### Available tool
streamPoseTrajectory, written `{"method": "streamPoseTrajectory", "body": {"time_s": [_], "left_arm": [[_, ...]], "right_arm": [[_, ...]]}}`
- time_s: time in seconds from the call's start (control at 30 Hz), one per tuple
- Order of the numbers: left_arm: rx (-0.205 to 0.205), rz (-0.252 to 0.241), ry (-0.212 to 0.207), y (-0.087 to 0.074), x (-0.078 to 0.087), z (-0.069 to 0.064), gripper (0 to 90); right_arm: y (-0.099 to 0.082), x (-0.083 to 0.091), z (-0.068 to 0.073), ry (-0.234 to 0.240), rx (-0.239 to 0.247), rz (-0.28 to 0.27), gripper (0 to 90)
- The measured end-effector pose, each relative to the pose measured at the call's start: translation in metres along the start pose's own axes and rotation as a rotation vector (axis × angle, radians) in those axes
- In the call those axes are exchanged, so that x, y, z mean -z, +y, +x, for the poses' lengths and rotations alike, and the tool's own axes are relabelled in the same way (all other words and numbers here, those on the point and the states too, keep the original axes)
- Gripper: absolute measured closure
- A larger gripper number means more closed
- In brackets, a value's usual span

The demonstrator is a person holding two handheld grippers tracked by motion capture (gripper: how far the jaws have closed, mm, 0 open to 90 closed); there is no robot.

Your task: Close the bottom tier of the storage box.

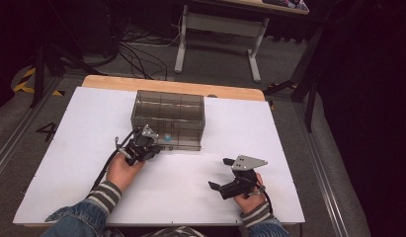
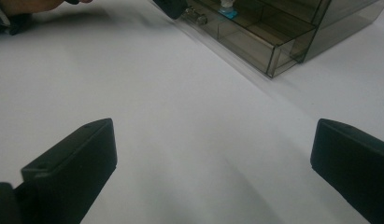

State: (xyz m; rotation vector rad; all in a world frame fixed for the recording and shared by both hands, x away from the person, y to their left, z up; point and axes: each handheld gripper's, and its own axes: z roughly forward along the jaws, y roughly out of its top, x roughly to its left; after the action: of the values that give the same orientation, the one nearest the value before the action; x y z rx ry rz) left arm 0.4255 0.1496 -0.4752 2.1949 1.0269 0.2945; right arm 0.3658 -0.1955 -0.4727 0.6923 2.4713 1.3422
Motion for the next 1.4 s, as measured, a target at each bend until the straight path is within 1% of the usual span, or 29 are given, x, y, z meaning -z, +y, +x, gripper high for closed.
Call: {"method": "streamPoseTrajectory", "body": {"time_s": [0.07,0.1,0.17,0.43,0.57,0.6,0.67,0.77,0.93,0.97,1.0,1.4], "left_arm": [[-0.003,-0.001,0.005,0.001,-0.001,0.001,89.4],[0.004,-0.003,0.004,0.001,-0.001,0.001,89.3],[0.004,-0.002,0.009,0.002,-0.002,0.003,89.3],[0.025,-0.01,0.015,0.005,-0.006,0.007,89.3],[0.028,-0.012,0.023,0.007,-0.007,0.009,89.3],[0.034,-0.015,0.028,0.008,-0.008,0.009,89.3],[0.029,-0.019,0.03,0.009,-0.009,0.011,89.3],[0.042,-0.025,0.029,0.009,-0.01,0.012,89.3],[0.038,-0.034,0.042,0.01,-0.012,0.013,89.3],[0.045,-0.041,0.042,0.01,-0.013,0.013,89.3],[0.044,-0.042,0.045,0.01,-0.013,0.014,89.3],[0.052,-0.055,0.051,0.012,-0.017,0.019,89.3]], "right_arm": [[0.0,0.0,0.0,0.0,0.0,0.001,1.1],[0.0,0.0,0.0,0.0,0.001,0.001,1.1],[0.0,0.0,0.0,0.0,0.001,0.001,1.1],[0.0,0.0,0.0,0.0,0.001,0.002,1.1],[0.0,0.0,0.0,0.0,0.003,0.003,1.2],[0.0,0.0,0.0,0.0,0.002,0.003,1.2],[0.0,0.0,0.0,-0.001,0.003,0.003,1.2],[0.0,0.0,0.0,-0.001,0.003,0.003,1.2],[0.0,0.0,0.0,-0.001,0.003,0.003,1.2],[0.0,0.0,0.0,-0.001,0.003,0.004,1.2],[0.0,0.0,0.0,-0.001,0.003,0.004,1.3],[0.0,0.0,0.0,0.002,-0.001,0.003,1.3]]}}
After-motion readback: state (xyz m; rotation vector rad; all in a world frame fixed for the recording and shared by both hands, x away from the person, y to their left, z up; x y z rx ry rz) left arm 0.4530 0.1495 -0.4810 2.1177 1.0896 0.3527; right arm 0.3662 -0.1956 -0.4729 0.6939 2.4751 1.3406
